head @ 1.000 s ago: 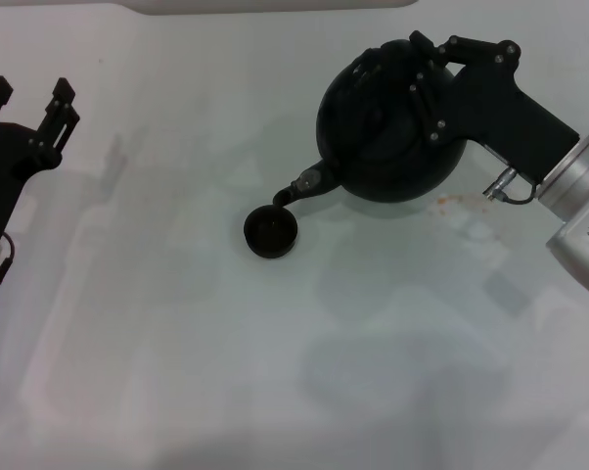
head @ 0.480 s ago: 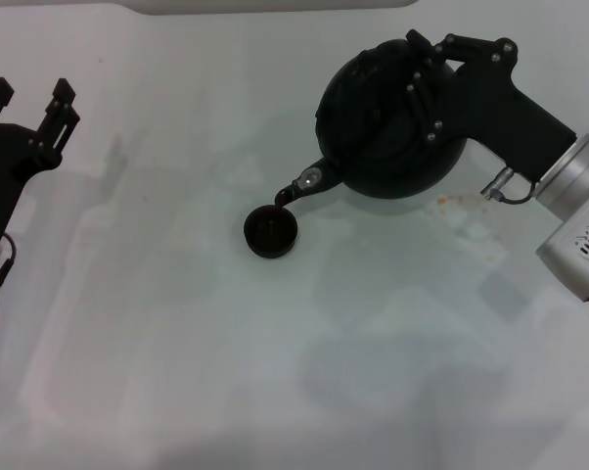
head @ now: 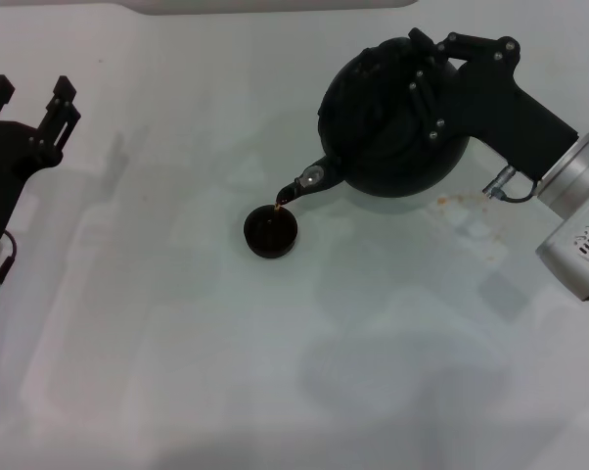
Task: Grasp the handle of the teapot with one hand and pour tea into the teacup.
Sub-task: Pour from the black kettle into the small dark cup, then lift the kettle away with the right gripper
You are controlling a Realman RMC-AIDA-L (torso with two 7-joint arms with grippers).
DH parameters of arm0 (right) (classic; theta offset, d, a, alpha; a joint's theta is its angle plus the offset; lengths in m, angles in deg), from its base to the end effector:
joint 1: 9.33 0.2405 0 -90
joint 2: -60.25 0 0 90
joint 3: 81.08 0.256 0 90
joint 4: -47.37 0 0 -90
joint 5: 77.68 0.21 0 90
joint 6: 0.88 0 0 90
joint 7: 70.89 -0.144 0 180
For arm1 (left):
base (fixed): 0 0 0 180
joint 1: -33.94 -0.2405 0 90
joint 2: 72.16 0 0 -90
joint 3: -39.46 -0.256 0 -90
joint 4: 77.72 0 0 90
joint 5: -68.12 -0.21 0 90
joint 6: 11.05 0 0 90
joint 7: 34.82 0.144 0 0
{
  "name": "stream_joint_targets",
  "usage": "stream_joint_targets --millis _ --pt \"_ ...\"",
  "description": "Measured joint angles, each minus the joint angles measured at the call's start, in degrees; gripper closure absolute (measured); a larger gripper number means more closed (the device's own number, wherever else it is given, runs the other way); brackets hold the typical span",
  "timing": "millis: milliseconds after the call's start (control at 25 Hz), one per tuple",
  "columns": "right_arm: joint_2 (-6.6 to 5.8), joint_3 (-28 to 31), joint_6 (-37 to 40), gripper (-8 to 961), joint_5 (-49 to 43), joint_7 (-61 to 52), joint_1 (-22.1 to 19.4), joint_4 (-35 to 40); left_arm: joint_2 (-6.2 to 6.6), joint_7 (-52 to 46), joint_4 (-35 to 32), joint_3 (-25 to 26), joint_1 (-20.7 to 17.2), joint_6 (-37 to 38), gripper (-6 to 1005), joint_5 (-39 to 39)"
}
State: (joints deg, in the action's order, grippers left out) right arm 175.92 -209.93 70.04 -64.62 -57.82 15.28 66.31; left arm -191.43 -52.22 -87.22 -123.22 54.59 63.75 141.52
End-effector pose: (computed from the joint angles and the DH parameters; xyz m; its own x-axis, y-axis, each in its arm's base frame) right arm 0.2558 0.3173 -0.0536 0.8409 0.4507 -0.2996 -0.0373 -0.5039 -0.8629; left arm -0.3330 0.2868 -0.0330 0.5803 -0.0028 0.8144 0.7938 -0.2218 -0.5664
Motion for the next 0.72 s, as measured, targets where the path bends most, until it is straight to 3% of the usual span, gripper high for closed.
stream_joint_targets --millis 720 --pt "0.00 0.09 0.00 834 0.11 1.78 -0.05 -0.24 0.00 -0.17 0.00 0.33 0.19 0.00 229 0.38"
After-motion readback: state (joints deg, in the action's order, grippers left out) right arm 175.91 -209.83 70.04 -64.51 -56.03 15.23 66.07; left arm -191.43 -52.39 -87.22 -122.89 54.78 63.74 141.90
